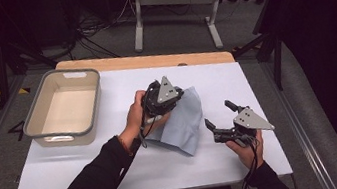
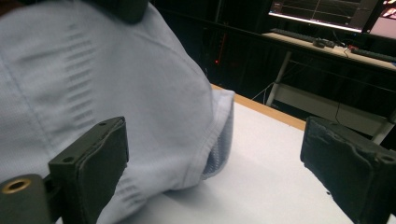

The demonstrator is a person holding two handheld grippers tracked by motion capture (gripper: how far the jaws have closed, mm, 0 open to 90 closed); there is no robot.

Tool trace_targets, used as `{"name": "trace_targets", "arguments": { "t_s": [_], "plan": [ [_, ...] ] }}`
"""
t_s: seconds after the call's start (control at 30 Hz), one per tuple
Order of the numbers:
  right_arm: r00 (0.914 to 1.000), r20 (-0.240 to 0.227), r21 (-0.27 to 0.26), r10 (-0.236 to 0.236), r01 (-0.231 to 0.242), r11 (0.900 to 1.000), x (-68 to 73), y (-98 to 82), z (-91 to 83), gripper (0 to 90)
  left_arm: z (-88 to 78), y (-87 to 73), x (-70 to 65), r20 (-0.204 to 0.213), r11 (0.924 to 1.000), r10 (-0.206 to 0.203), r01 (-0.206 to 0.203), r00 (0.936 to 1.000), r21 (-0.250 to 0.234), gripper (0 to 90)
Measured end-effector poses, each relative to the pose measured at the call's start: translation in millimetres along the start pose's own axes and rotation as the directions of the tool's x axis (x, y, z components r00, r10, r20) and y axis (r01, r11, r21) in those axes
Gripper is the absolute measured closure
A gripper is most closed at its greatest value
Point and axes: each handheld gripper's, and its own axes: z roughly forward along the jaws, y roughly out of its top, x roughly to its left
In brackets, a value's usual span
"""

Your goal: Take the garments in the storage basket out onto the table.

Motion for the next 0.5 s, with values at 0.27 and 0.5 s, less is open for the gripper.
{"name": "trace_targets", "arguments": {
  "t_s": [0.27, 0.5],
  "plan": [
    [0.9999, -0.013, 0.026, 0.001, 0.0, 1.0, -0.1, -3.7, 4.2, 8.4, 15.5, -19.5, -3.8, 0.005, 0.9989, 0.002, -0.002, 1.0, 0.047, 84.5],
    [0.9997, -0.025, 0.054, 0.006, -0.004, 0.999, -0.2, -7.4, 9.3, 8.2, 12.1, -24.5, 1.9, -0.012, 0.999, -0.044, 0.044, 0.999, 0.005, 72.0]
  ]
}}
